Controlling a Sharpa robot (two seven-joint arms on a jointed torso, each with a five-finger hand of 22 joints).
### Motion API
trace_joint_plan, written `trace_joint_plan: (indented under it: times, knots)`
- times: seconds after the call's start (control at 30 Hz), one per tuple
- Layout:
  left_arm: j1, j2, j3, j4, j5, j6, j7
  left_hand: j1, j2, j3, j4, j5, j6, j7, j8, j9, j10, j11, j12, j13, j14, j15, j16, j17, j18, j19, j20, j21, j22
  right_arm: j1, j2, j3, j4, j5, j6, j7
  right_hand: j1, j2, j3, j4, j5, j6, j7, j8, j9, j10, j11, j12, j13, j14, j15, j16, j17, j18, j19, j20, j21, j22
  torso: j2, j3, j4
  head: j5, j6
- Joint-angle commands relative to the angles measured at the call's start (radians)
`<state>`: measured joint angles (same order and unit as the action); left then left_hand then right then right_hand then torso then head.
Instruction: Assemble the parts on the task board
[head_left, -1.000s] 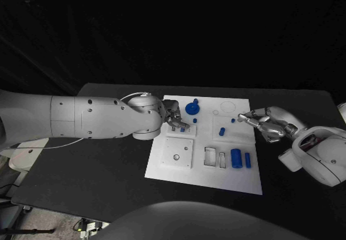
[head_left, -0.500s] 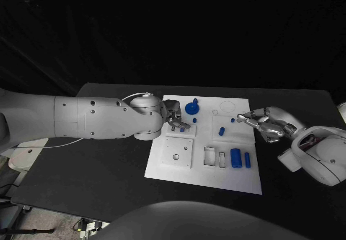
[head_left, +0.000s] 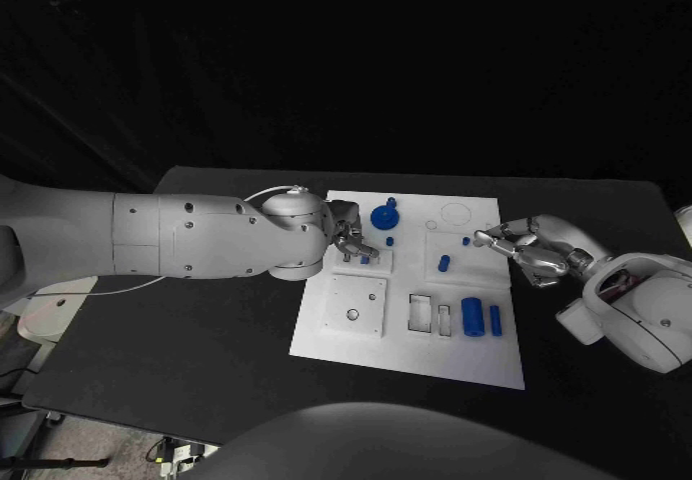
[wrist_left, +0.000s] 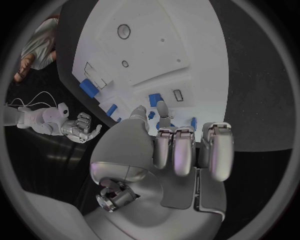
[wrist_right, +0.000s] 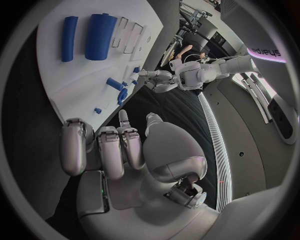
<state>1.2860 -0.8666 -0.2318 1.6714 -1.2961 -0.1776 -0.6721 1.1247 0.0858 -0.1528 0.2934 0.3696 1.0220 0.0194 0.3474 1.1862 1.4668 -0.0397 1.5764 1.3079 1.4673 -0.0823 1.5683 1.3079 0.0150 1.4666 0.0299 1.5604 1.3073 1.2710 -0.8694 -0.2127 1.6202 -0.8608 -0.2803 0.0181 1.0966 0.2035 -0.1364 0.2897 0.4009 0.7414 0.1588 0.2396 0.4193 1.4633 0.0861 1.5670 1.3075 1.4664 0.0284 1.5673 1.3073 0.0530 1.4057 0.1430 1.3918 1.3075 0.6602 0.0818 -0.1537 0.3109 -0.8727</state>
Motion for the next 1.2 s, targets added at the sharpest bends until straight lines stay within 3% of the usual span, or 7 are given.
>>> trace_joint_plan:
  times: [0.03, 0.8, 0.9, 1.2]
  knots:
    - [-0.002, 0.003, 0.0, 0.0, -0.022, 0.015, -0.006, -0.002, 0.006, -0.008, -0.001, -0.004, 0.002, 0.003, -0.006, 0.0, 0.104, 0.0, -0.006, 0.263, 0.103, -0.002, 0.002, 0.263, -0.011, 0.095, -0.002, -0.003, 0.259, -0.001, 0.001, 0.0, 0.0, -0.007, 0.023, -0.003, 0.008, 0.002, -0.004, -0.002, 0.003, 0.004, 0.005, 0.003, -0.001, 0.107, 0.007, 0.004, 0.263, 0.104, 0.008, 0.003, 0.263, 0.002, -0.007, 0.003, -0.004, 0.19, 0.0, -0.0004, 0.0, 0.0, 0.0]
    - [-0.02, 0.019, 0.0, -0.02, -0.001, 0.02, -0.004, -0.021, 0.02, -0.017, -0.001, 0.002, -0.004, 0.006, -0.019, -0.004, 0.104, 0.003, -0.006, 0.263, 0.103, 0.001, 0.002, 0.263, -0.01, 0.092, 0.001, -0.009, 0.257, -0.004, 0.001, -0.001, -0.002, -0.007, 0.039, -0.01, 0.009, 0.003, -0.004, -0.002, 0.003, 0.004, 0.005, 0.003, -0.002, 0.107, 0.006, 0.004, 0.263, 0.104, 0.008, 0.003, 0.263, 0.004, -0.011, 0.003, -0.009, 0.188, 0.0, 0.0004, -0.0001, 0.002, 0.0]
    - [-0.021, 0.021, 0.0, -0.022, 0.006, 0.02, -0.003, -0.017, 0.023, -0.018, -0.003, 0.022, -0.004, 0.007, -0.026, -0.006, 0.104, 0.004, -0.006, 0.263, 0.103, 0.002, 0.002, 0.263, -0.009, 0.091, 0.002, -0.011, 0.256, -0.004, 0.002, -0.001, -0.002, -0.007, 0.04, -0.01, 0.009, 0.003, -0.004, -0.002, 0.003, 0.004, 0.005, 0.003, -0.002, 0.107, 0.006, 0.004, 0.263, 0.104, 0.008, 0.003, 0.263, 0.004, -0.011, 0.003, -0.009, 0.188, 0.0, 0.0003, -0.0003, 0.002, 0.0]
    - [-0.023, 0.027, 0.0, -0.025, 0.035, 0.02, 0.0, 0.026, 0.016, -0.012, -0.005, 0.137, 0.003, 0.004, -0.042, -0.009, 0.104, 0.002, -0.006, 0.263, 0.103, 0.001, 0.002, 0.263, -0.009, 0.089, 0.003, -0.013, 0.255, -0.005, 0.002, -0.001, -0.003, -0.007, 0.042, -0.012, 0.01, 0.003, -0.004, -0.002, 0.003, 0.004, 0.005, 0.002, -0.002, 0.107, 0.006, 0.004, 0.263, 0.104, 0.008, 0.003, 0.263, 0.004, -0.013, 0.003, -0.011, 0.187, -0.001, 0.0005, -0.0001, 0.003, 0.0]
